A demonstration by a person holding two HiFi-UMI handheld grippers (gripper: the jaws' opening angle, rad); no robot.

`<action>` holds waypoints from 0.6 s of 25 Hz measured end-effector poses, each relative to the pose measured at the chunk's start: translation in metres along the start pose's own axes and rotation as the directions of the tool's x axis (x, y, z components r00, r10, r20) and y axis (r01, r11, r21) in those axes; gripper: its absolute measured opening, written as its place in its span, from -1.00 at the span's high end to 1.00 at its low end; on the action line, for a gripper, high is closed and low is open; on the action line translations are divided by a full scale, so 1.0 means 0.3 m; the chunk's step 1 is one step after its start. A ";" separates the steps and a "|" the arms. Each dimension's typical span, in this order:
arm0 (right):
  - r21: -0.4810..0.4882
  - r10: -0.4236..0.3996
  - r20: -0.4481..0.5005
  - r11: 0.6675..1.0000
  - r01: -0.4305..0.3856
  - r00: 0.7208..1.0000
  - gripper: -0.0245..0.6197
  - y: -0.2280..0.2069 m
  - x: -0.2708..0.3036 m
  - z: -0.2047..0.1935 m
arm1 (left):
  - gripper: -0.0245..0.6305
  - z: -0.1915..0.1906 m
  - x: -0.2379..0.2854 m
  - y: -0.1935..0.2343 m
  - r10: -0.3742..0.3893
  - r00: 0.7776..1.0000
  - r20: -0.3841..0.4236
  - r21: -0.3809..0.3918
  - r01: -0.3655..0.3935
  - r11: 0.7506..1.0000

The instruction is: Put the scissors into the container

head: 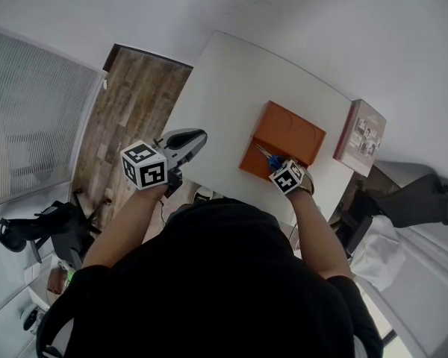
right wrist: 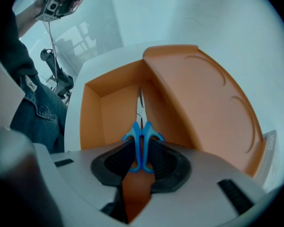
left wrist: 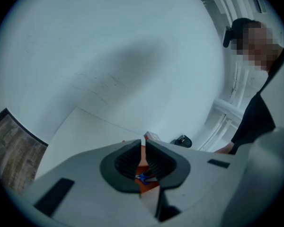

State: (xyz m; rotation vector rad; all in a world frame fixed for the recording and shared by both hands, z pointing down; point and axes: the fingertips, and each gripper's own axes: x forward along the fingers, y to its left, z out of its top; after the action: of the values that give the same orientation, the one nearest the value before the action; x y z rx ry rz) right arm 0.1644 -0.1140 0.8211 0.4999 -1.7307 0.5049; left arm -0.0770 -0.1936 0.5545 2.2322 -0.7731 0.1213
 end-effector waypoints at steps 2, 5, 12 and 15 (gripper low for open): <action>0.003 -0.003 0.004 1.000 0.003 1.000 0.60 -0.004 -0.004 0.006 | 0.82 0.000 -0.006 0.002 -0.002 1.000 0.003 -0.005 0.002 1.000; 0.005 -0.011 0.001 1.000 0.011 1.000 0.60 -0.013 -0.008 0.006 | 0.82 0.000 -0.014 0.003 -0.004 1.000 0.004 -0.006 0.004 1.000; 0.018 -0.033 0.012 0.999 0.033 0.999 0.60 -0.012 -0.049 0.016 | 0.82 0.014 -0.031 -0.007 -0.018 1.000 0.011 0.008 0.018 1.000; 0.025 -0.049 0.016 0.999 0.048 0.999 0.60 -0.011 -0.071 0.016 | 0.82 0.020 -0.034 -0.016 -0.030 0.999 0.011 0.019 0.030 0.999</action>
State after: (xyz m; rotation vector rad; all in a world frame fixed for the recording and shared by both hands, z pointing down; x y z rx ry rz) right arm 0.1668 -0.1181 0.7995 0.5634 -1.7256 0.4888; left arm -0.0834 -0.1901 0.5440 2.2629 -0.7475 0.1015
